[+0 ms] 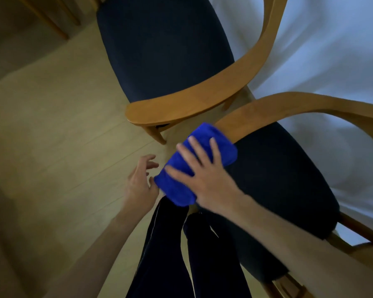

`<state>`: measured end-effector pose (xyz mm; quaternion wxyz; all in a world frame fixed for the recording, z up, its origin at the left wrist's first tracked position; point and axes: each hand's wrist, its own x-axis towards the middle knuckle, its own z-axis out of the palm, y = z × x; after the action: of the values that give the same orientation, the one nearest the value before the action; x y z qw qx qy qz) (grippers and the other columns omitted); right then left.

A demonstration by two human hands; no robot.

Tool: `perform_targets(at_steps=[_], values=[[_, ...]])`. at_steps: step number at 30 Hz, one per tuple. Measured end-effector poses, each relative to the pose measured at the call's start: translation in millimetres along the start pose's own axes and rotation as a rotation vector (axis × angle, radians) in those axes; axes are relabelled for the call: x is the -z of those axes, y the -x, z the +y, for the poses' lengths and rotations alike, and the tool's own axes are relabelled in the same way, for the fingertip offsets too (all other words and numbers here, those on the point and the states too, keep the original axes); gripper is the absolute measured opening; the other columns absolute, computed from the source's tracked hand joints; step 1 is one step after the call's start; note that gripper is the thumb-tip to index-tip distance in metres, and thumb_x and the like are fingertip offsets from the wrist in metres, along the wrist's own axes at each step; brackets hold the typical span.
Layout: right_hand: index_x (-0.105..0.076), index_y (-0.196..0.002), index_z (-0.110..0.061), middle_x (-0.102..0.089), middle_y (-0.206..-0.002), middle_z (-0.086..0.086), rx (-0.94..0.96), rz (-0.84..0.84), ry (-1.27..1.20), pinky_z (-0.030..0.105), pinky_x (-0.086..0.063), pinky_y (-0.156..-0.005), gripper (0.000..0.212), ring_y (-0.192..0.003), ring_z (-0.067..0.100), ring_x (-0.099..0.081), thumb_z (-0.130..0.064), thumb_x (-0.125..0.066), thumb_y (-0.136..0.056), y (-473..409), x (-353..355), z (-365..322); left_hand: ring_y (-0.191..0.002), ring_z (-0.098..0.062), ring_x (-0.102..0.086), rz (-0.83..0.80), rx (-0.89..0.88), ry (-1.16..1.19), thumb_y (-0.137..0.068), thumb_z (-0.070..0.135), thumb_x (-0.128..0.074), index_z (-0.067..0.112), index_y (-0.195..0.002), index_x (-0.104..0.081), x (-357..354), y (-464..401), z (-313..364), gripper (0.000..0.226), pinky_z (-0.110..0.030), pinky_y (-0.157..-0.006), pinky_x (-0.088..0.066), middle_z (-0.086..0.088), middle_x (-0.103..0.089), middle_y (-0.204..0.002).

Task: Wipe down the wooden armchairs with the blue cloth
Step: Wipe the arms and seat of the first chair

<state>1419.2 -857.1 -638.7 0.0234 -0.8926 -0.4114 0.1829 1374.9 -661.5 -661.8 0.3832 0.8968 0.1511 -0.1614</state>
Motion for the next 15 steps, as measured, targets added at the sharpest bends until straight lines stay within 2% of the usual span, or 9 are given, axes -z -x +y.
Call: perform_targets(at_steps=[3, 6, 9, 12, 14, 15], values=[[-0.034, -0.141, -0.03, -0.008, -0.159, 0.011, 0.135, -0.12, 0.102, 0.074, 0.01, -0.107, 0.08, -0.146, 0.045, 0.011, -0.035, -0.079, -0.075, -12, 0, -21, -0.098, -0.012, -0.059, 0.037, 0.049, -0.01, -0.078, -0.015, -0.048, 0.019, -0.126, -0.048, 10, 11, -15, 0.058, -0.027, -0.084, -0.046, 0.003, -0.064, -0.108], [-0.038, -0.138, -0.032, -0.024, -0.154, 0.006, 0.235, -0.103, 0.15, 0.071, 0.002, -0.11, 0.071, -0.146, 0.039, -0.01, -0.028, -0.076, -0.079, -22, 7, -3, -0.093, -0.013, -0.057, 0.087, 0.107, -0.021, -0.081, -0.013, -0.047, 0.016, -0.124, -0.05, 16, 19, -25, 0.052, -0.025, -0.08, -0.043, 0.0, -0.066, -0.105], [-0.033, -0.142, -0.036, -0.035, -0.149, 0.003, 0.29, -0.078, 0.131, 0.068, -0.007, -0.111, 0.083, -0.141, 0.032, -0.026, -0.045, -0.077, -0.072, -30, 17, 29, -0.096, -0.017, -0.058, 0.081, 0.117, -0.007, -0.083, -0.009, -0.049, 0.014, -0.125, -0.049, 17, 21, -26, 0.047, -0.028, -0.084, -0.044, 0.0, -0.066, -0.104], [-0.029, -0.145, -0.038, -0.038, -0.144, -0.001, 0.201, -0.04, 0.061, 0.066, -0.01, -0.114, 0.094, -0.137, 0.026, -0.032, -0.07, -0.068, -0.065, -32, 28, 68, -0.096, -0.017, -0.057, 0.087, 0.117, 0.018, -0.085, -0.006, -0.051, 0.015, -0.125, -0.049, 16, 19, -18, 0.045, -0.027, -0.084, -0.043, 0.003, -0.065, -0.103], [-0.026, -0.145, -0.04, -0.037, -0.143, -0.005, 0.136, -0.042, 0.026, 0.064, -0.012, -0.114, 0.098, -0.137, 0.023, -0.031, -0.075, -0.066, -0.063, -27, 34, 97, -0.096, -0.015, -0.057, 0.096, 0.099, 0.037, -0.086, -0.004, -0.052, 0.018, -0.124, -0.049, 13, 15, -10, 0.044, -0.021, -0.084, -0.042, 0.007, -0.064, -0.102], [-0.026, -0.145, -0.041, -0.036, -0.142, -0.006, 0.106, -0.049, 0.012, 0.064, -0.013, -0.115, 0.099, -0.137, 0.023, -0.031, -0.075, -0.067, -0.061, -24, 37, 110, -0.095, -0.013, -0.057, 0.098, 0.085, 0.045, -0.086, -0.003, -0.053, 0.018, -0.123, -0.049, 12, 13, -7, 0.044, -0.013, -0.083, -0.039, 0.008, -0.064, -0.102]])
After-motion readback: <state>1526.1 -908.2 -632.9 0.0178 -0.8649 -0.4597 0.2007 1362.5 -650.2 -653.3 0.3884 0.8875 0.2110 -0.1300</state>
